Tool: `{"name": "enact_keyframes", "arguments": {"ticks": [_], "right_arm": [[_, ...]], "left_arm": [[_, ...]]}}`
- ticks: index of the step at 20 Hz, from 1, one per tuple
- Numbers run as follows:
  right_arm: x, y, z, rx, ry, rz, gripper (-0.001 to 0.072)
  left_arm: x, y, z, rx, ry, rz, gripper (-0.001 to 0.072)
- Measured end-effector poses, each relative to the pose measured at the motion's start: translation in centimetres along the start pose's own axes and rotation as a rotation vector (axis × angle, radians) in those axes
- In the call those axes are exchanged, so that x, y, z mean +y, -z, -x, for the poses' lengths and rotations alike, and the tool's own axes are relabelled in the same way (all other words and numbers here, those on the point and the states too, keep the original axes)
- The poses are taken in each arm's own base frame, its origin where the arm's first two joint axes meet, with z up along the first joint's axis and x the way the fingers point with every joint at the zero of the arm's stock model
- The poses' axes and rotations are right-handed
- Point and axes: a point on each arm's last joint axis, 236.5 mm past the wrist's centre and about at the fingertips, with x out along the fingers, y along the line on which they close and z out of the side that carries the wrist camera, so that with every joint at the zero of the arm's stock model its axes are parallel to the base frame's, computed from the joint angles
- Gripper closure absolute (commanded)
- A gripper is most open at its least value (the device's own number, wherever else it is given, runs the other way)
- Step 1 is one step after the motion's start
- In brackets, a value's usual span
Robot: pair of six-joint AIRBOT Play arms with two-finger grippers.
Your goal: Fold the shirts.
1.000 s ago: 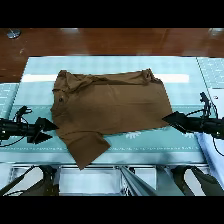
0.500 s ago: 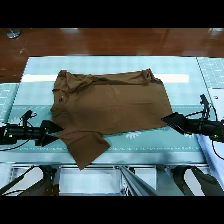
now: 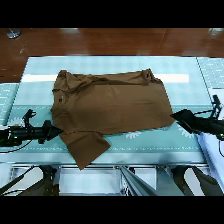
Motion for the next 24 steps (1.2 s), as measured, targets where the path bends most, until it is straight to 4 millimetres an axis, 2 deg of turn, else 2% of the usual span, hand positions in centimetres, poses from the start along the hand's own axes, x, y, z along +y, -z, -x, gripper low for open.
{"name": "enact_keyframes", "arguments": {"ticks": [3,6,9,15,18,19,20,21,24], "right_arm": [[-3.8,-0.3,0.9,-0.01,0.123,-0.05,0.0087],[-5.1,0.7,0.3,0.042,0.159,-0.074,0.0087],[-4.9,1.1,-1.4,0.094,0.149,-0.083,0.0087],[-4.0,-0.3,-4.7,0.161,0.123,-0.113,0.0087],[-2.9,-0.3,-6.5,0.223,0.102,-0.11,0.0098],[-2.5,-0.2,-7.1,0.24,0.099,-0.1,0.0207],[-2.1,-0.5,-7.7,0.243,0.097,-0.084,0.0568],[-1.7,-0.6,-8.3,0.249,0.097,-0.066,0.0683],[0.4,-2.1,-8.8,0.24,0.079,0.007,0.0684]], "left_arm": [[-0.4,0.1,0.0,0.003,0.018,-0.007,0.0687],[-0.6,-0.4,0.0,-0.016,0.024,-0.005,0.0688],[-0.6,-0.5,0.0,-0.023,0.026,-0.001,0.0688],[-0.5,-1.0,0.0,-0.042,0.021,0.009,0.0688],[-0.5,-0.9,-0.3,-0.037,0.01,-0.004,0.0688],[-0.6,-0.9,-0.5,-0.037,0.001,-0.015,0.0688],[-0.7,-0.8,-0.8,-0.031,-0.004,-0.026,0.0688],[-0.8,-0.6,-1.1,-0.024,-0.011,-0.039,0.0688],[-1.5,-1.3,-1.5,-0.042,-0.032,-0.087,0.0688]]}}
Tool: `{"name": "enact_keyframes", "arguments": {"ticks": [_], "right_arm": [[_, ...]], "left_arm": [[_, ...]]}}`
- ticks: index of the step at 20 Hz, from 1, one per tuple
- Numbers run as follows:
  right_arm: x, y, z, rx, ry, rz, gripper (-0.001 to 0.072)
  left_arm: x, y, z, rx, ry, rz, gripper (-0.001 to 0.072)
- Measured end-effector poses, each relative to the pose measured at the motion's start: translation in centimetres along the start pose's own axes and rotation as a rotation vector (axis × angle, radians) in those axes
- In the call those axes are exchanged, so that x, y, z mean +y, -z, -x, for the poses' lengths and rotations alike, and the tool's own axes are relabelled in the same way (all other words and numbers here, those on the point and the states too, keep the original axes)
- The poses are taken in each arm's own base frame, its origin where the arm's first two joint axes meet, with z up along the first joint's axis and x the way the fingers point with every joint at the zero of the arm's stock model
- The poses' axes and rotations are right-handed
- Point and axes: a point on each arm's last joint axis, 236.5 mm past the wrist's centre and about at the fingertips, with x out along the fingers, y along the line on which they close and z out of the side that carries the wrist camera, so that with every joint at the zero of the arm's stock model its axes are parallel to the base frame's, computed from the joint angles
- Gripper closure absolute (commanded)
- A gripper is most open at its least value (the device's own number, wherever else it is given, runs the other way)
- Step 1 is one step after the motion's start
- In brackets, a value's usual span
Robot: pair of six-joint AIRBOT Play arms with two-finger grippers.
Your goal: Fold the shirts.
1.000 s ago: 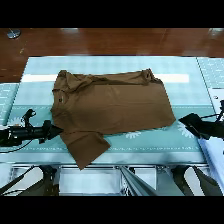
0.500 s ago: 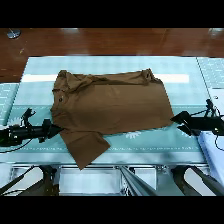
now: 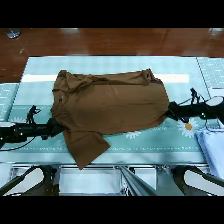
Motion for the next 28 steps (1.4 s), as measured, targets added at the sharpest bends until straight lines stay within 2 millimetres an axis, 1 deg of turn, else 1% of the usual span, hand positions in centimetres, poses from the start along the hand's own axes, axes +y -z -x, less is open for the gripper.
{"name": "enact_keyframes", "arguments": {"ticks": [1,2,3,4,5,6,7,8,9,10,11,12,13,14,15,16,17,19,21,22,24,25,26,28], "right_arm": [[1.0,-0.7,0.6,-0.004,-0.012,0.022,0.0684],[2.7,-2.2,1.7,-0.034,-0.04,0.044,0.0684],[5.0,-3.9,3.4,-0.078,-0.082,0.072,0.0684],[7.8,-6.1,6.0,-0.144,-0.125,0.118,0.0684],[10.5,-7.9,8.9,-0.212,-0.16,0.165,0.0684],[13.6,-9.8,12.6,-0.298,-0.196,0.219,0.0684],[16.3,-10.8,16.2,-0.371,-0.227,0.276,0.0684],[19.1,-11.2,20.2,-0.447,-0.259,0.335,0.0684],[21.6,-10.9,24.0,-0.517,-0.287,0.395,0.0684],[23.7,-10.0,27.8,-0.592,-0.309,0.454,0.0684],[25.3,-8.7,31.3,-0.661,-0.318,0.508,0.0684],[26.3,-7.3,34.3,-0.728,-0.316,0.555,0.0684],[26.9,-5.6,36.8,-0.785,-0.306,0.593,0.0684],[27.3,-3.4,39.3,-0.84,-0.294,0.633,0.0684],[27.5,-1.1,41.4,-0.889,-0.279,0.67,0.0684],[27.4,1.0,43.0,-0.926,-0.26,0.7,0.0684],[27.2,3.4,44.5,-0.967,-0.238,0.73,0.0684],[26.3,7.5,46.9,-1.04,-0.188,0.771,0.0684],[24.9,11.2,48.9,-1.117,-0.134,0.786,0.0684],[24.2,12.6,49.5,-1.144,-0.116,0.786,0.0684],[22.9,14.8,50.6,-1.195,-0.081,0.772,0.0684],[22.3,15.7,50.9,-1.208,-0.065,0.761,0.0683],[21.7,16.1,50.9,-1.209,-0.048,0.749,0.0683],[20.6,16.3,50.2,-1.184,-0.022,0.723,0.0683]], "left_arm": [[-0.8,-0.9,0.3,-0.02,0.006,-0.026,0.0688],[-2.3,-2.5,1.1,-0.064,0.024,-0.062,0.0688],[-4.2,-4.4,2.3,-0.117,0.047,-0.108,0.0688],[-7.1,-6.7,4.2,-0.195,0.084,-0.167,0.0688],[-10.2,-9.0,6.6,-0.277,0.121,-0.231,0.0688],[-13.6,-10.9,9.4,-0.364,0.154,-0.303,0.0688],[-17.2,-12.6,12.9,-0.465,0.174,-0.389,0.0688],[-20.6,-13.8,16.5,-0.569,0.184,-0.475,0.0688],[-23.5,-14.4,20.0,-0.668,0.184,-0.544,0.0688],[-26.4,-14.7,23.8,-0.778,0.183,-0.609,0.0688],[-28.9,-14.4,27.3,-0.87,0.186,-0.661,0.0688],[-31.5,-13.4,30.9,-0.963,0.198,-0.714,0.0688],[-33.7,-12.0,33.9,-1.036,0.207,-0.762,0.0688],[-35.6,-10.2,36.7,-1.112,0.206,-0.813,0.0688],[-37.2,-8.1,39.1,-1.18,0.201,-0.861,0.0688],[-38.5,-5.8,41.4,-1.251,0.191,-0.907,0.0688],[-39.2,-3.6,42.9,-1.3,0.168,-0.942,0.0688],[-39.8,0.8,45.4,-1.4,0.108,-0.994,0.0688],[-39.5,4.6,47.4,-1.495,0.031,-1.016,0.0688],[-39.2,6.2,48.3,-1.54,-0.007,-1.021,0.0688],[-37.8,8.1,48.6,-1.561,-0.101,-1.02,0.0688],[-37.3,8.7,48.7,-1.57,-0.13,-1.013,0.0688],[-36.8,9.2,48.6,-1.565,-0.149,-1.006,0.0688],[-35.5,8.8,47.6,-1.526,-0.173,-0.981,0.0688]]}}
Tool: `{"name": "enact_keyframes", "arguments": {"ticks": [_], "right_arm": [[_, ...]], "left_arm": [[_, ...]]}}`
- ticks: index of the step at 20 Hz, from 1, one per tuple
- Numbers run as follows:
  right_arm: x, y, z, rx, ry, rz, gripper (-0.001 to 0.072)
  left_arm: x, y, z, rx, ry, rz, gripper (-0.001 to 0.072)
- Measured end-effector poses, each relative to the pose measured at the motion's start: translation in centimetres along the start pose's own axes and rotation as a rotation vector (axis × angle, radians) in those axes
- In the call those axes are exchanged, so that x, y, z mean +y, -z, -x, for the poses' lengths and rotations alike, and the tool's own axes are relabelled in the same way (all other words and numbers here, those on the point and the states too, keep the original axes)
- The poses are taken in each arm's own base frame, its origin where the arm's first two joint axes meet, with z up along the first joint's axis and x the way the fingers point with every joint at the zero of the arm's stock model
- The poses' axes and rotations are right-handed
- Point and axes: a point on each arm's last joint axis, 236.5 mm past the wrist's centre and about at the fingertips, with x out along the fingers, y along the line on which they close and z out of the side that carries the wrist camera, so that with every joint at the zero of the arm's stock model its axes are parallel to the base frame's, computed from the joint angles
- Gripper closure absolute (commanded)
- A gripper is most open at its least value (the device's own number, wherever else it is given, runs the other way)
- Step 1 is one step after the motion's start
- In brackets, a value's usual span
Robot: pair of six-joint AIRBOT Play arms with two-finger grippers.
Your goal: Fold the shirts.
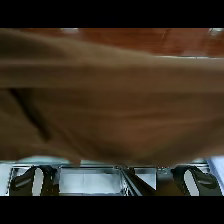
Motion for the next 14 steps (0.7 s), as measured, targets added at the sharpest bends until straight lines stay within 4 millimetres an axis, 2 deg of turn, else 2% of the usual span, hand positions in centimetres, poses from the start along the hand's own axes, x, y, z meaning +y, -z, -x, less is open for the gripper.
{"name": "enact_keyframes", "arguments": {"ticks": [3,6,10,14], "right_arm": [[-0.6,3.1,-1.8,0.105,0.001,-0.031,0.0684],[-1.2,7.2,-5.2,0.239,-0.024,-0.084,0.0684],[-2.6,13.3,-12.7,0.411,-0.069,-0.178,0.0684],[-3.8,19.6,-22.7,0.574,-0.159,-0.268,0.0684]], "left_arm": [[0.7,4.6,-1.6,0.114,0.006,0.051,0.0688],[1.0,12.5,-4.5,0.29,0.044,0.182,0.0688],[1.5,24.2,-8.8,0.524,0.075,0.355,0.0688],[1.5,32.9,-13.9,0.664,0.089,0.438,0.0688]]}}
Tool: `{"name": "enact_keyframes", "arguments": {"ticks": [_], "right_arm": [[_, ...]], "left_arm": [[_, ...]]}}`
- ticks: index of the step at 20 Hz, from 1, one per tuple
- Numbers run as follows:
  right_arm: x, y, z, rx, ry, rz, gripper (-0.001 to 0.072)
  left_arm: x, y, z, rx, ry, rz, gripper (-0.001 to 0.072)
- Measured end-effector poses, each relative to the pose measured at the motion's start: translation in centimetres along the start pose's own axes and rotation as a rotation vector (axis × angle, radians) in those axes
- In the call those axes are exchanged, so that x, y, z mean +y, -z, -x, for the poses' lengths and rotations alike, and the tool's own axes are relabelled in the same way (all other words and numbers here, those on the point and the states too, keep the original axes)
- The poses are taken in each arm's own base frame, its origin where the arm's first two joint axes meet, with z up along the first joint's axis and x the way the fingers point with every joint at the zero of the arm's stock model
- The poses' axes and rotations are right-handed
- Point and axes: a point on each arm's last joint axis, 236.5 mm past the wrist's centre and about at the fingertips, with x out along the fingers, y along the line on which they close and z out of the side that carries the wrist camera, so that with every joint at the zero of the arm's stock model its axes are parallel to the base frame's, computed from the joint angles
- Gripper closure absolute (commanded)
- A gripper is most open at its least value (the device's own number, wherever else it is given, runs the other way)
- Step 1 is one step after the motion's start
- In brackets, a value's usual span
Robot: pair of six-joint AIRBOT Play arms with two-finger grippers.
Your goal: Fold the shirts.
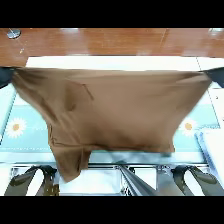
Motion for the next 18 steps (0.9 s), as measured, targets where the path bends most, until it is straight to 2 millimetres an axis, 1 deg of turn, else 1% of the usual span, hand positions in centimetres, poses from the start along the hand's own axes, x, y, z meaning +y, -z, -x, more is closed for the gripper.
{"name": "enact_keyframes", "arguments": {"ticks": [2,5,7,9,11,13,15,17,18], "right_arm": [[-2.4,-0.5,-5.8,0.063,-0.024,-0.054,0.0684],[-5.8,-1.2,-14.0,0.136,-0.05,-0.156,0.0684],[-7.4,-1.6,-18.7,0.177,-0.081,-0.224,0.0684],[-8.5,-1.5,-22.5,0.213,-0.113,-0.288,0.0684],[-9.2,-1.0,-24.9,0.252,-0.133,-0.334,0.0684],[-9.6,-0.3,-26.1,0.283,-0.145,-0.357,0.0684],[-9.7,0.3,-26.3,0.318,-0.154,-0.363,0.0683],[-9.7,0.7,-25.7,0.35,-0.169,-0.366,0.0684],[-9.6,1.0,-25.1,0.369,-0.179,-0.356,0.0683]], "left_arm": [[1.4,1.5,-4.8,0.068,-0.009,0.045,0.0688],[2.9,3.0,-11.7,0.155,-0.027,0.119,0.0688],[3.7,3.8,-15.7,0.204,-0.038,0.169,0.0688],[4.3,4.6,-18.8,0.248,-0.045,0.21,0.0688],[4.5,5.8,-20.8,0.3,-0.045,0.244,0.0687],[4.4,7.1,-21.5,0.361,-0.038,0.266,0.0686],[4.0,7.9,-21.1,0.434,-0.02,0.282,0.0686],[3.8,8.1,-19.9,0.508,0.003,0.281,0.0686],[3.8,8.6,-19.1,0.556,0.015,0.269,0.0686]]}}
